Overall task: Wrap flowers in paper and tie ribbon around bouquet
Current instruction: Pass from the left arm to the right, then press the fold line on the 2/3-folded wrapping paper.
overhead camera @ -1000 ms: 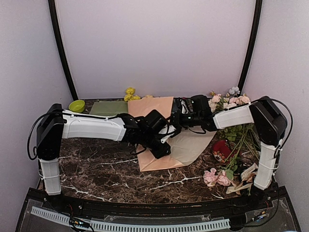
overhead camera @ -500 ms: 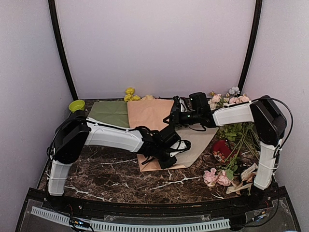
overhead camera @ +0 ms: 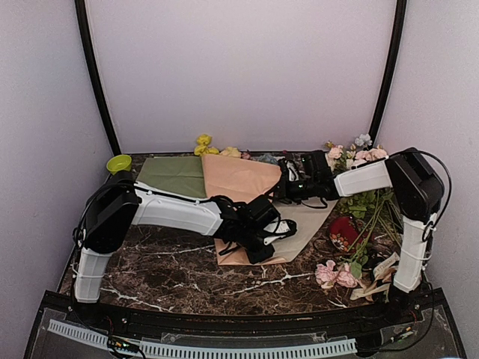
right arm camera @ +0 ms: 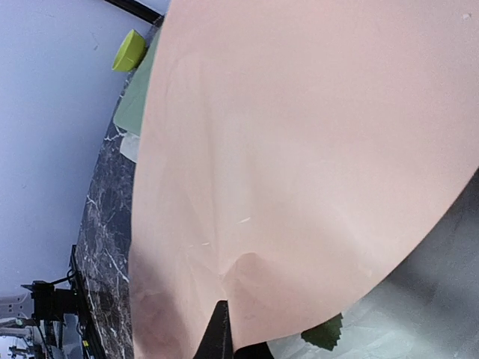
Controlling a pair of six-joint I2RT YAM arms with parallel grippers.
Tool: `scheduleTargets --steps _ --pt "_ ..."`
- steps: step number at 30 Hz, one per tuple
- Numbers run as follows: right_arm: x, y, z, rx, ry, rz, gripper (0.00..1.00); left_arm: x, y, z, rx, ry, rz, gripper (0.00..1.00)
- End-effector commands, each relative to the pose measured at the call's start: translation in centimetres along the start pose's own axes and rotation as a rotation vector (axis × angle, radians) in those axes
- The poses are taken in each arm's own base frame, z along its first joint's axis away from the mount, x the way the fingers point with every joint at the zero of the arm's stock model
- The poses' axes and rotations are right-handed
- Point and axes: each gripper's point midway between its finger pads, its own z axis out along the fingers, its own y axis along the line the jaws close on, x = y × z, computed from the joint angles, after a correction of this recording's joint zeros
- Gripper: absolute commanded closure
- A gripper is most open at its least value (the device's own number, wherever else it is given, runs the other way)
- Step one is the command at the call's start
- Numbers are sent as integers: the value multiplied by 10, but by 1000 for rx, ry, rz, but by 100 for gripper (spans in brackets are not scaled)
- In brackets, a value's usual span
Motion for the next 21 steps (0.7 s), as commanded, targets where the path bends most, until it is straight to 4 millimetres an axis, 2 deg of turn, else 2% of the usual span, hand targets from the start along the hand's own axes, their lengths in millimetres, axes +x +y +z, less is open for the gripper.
scheduleTargets --steps 1,2,3,5,10,12,13,14,16,19,21 --pt "20 -35 15 34 49 38 100 -14 -10 -12 67 -32 4 72" --pt "25 -42 17 42 61 49 100 -19 -12 -15 83 -46 4 72" --pt "16 -40 19 36 46 37 100 -24 -15 -18 99 -61 3 72" --pt "16 -44 22 41 49 34 100 -38 -22 -32 146 -105 8 69" --pt "25 -57 28 59 74 41 100 -81 -48 -89 306 -288 54 63" --pt "26 -58 29 57 76 45 100 -89 -54 -108 344 -337 68 62" --pt "26 -58 29 55 76 46 100 -91 -51 -114 336 -353 62 62" --pt "26 -58 29 54 77 46 100 -91 -40 -118 306 -366 39 63" --pt "27 -57 29 53 79 45 100 -85 -1 -117 207 -353 -62 67" --pt "26 -55 27 47 77 42 100 -55 67 -104 38 -280 -245 79" --pt "26 -54 26 47 75 42 100 -34 97 -97 -107 -226 -272 82"
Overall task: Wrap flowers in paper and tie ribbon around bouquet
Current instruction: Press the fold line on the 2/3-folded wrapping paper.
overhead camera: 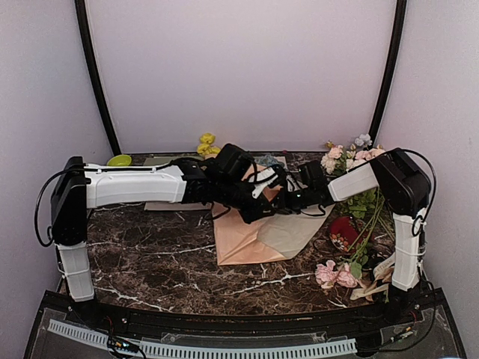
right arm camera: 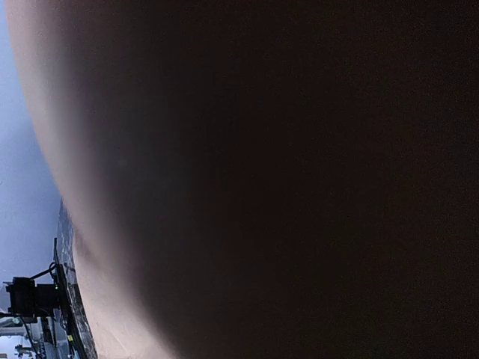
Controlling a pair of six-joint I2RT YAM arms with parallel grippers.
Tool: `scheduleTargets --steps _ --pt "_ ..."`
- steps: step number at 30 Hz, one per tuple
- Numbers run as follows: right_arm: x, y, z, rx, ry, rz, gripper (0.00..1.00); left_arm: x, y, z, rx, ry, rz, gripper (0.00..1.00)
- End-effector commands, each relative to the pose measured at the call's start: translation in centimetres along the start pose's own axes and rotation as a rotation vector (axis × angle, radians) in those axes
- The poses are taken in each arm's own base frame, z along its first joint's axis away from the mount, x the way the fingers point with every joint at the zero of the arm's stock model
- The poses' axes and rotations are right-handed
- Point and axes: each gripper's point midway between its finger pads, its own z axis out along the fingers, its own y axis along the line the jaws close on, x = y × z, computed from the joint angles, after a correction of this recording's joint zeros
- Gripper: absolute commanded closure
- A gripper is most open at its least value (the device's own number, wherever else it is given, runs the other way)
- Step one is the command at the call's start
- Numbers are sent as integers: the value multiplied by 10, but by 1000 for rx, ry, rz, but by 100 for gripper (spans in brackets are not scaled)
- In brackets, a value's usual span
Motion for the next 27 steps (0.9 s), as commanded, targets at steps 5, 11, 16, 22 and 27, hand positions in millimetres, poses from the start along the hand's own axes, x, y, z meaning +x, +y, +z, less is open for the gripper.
scheduleTargets --steps 5,11,16,22,27 --pt "-10 4 -4 -14 -22 -28 100 82 90 2 -338 197 -91 84" --pt "-14 8 -5 -11 -24 -38 100 94 64 19 -290 212 -6 83" --pt "-18 10 -6 -14 -29 -42 100 111 51 31 -277 261 37 82" --pt "-25 17 -11 -17 -46 -52 100 137 54 39 -282 331 50 82" --pt "-29 19 -14 -9 -57 -62 100 147 46 44 -243 351 44 82"
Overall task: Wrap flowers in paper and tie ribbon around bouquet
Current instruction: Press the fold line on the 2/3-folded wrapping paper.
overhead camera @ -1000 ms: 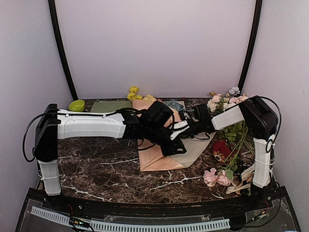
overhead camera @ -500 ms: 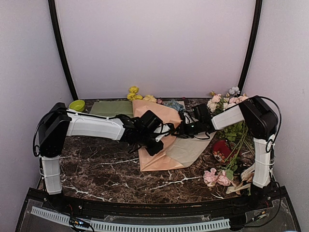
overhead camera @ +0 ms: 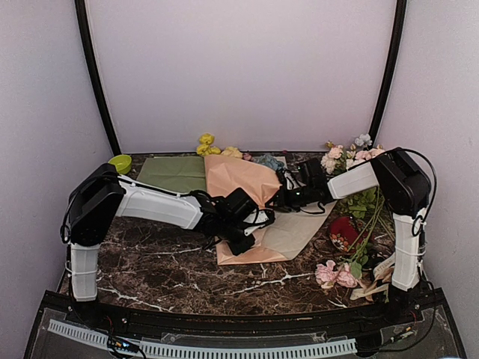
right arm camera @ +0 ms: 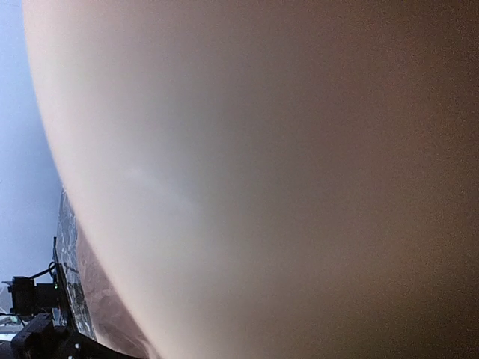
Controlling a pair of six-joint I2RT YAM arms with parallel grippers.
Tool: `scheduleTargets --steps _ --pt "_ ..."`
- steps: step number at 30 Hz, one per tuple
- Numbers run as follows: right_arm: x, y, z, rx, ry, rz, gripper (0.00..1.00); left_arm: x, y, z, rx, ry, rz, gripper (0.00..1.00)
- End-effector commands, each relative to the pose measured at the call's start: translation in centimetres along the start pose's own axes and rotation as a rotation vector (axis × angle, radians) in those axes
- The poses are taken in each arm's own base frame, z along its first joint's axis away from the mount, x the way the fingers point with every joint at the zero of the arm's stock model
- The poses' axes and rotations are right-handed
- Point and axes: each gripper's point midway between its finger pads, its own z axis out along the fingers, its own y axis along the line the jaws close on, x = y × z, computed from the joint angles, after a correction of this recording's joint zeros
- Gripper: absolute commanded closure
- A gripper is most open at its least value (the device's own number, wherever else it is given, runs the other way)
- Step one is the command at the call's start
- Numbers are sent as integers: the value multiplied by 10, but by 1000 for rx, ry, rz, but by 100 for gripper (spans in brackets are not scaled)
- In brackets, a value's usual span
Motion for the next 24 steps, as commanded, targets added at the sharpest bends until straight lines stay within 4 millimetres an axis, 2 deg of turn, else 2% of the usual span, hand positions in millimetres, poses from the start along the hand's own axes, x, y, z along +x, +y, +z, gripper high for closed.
scheduleTargets --steps 1,6,8,12,15,17,19,21,24 --pt "-24 16 -14 -9 -59 -51 100 12 -9 4 32 27 19 82" --pt "-28 13 -15 25 -67 -56 94 19 -20 7 63 43 42 81" --pt "-32 2 -20 98 -79 -54 92 24 -21 9 69 57 42 81" --pt "-48 -20 -43 200 -126 -27 85 30 -24 10 81 70 44 81" --pt "-62 -27 -67 247 -175 -16 84 30 -25 10 86 71 45 81" --pt "-70 -17 -80 272 -196 -68 83 30 -26 10 88 68 42 81" --pt "-70 4 -87 247 -198 -138 82 28 -26 10 91 62 38 81" --pt "-55 36 -82 184 -161 -244 82 27 -27 10 94 57 36 81" --pt "-12 84 -63 -22 -43 -325 83 25 -28 10 97 50 33 80"
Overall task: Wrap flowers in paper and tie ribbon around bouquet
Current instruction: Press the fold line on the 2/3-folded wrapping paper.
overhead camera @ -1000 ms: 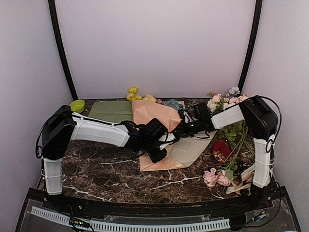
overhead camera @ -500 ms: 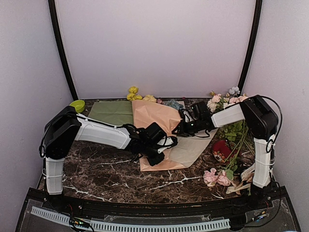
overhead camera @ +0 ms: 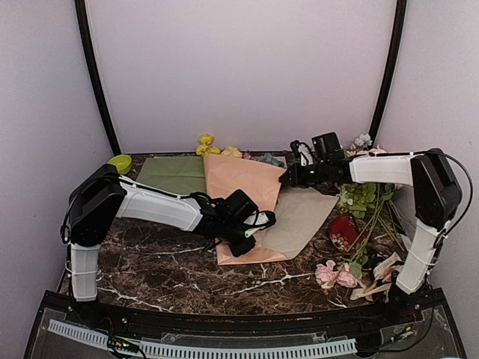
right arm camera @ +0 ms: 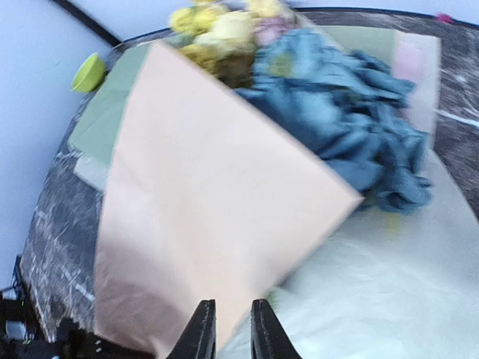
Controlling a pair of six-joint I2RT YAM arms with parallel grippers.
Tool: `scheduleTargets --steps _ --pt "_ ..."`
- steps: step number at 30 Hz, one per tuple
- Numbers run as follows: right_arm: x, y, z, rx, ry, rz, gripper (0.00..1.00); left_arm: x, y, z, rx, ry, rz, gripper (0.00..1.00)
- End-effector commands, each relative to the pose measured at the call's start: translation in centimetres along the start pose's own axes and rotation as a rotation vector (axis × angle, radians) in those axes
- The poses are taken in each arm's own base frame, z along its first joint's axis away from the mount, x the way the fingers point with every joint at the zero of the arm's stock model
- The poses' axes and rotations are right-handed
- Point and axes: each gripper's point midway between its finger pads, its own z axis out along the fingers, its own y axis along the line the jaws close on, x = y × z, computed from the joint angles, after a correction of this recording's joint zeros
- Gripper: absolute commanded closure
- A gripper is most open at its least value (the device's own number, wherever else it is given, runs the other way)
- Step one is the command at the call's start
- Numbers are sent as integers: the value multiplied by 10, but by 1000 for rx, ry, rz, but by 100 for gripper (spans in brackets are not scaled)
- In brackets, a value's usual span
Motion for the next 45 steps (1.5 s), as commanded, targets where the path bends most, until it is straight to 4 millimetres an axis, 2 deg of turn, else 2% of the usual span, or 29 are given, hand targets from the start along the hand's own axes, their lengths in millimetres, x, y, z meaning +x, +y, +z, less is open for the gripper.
scheduleTargets --steps 1,3,8,12,20,24,26,28,31,35,38,40,45 --pt "48 83 2 -303 122 -127 83 21 -20 6 71 57 16 80" --pt "80 97 10 -392 183 -76 84 20 -21 6 74 50 17 80" --pt "135 100 43 -430 311 3 86 11 -25 3 85 26 22 80" --pt "154 89 55 -408 349 37 86 7 -28 -2 93 10 27 80" --pt "188 53 66 -279 446 52 86 0 -35 -12 116 -29 39 79" --pt "204 35 72 -223 492 83 87 -27 -39 -42 164 -149 39 77" --pt "209 26 71 -189 504 80 87 -40 -34 -60 201 -213 10 77" --pt "209 23 70 -172 504 69 87 -47 -12 -71 246 -257 -99 76" --pt "206 24 68 -173 499 64 87 -41 28 -79 303 -289 -264 77" --pt "204 22 68 -162 498 55 87 -34 55 -84 195 -314 -269 76" --pt "204 22 67 -159 500 53 87 -19 96 -74 127 -271 -410 79" --pt "202 23 67 -160 497 53 87 -1 120 -59 83 -219 -493 80" --pt "203 23 65 -149 504 42 87 38 167 -31 -30 -134 -604 80"
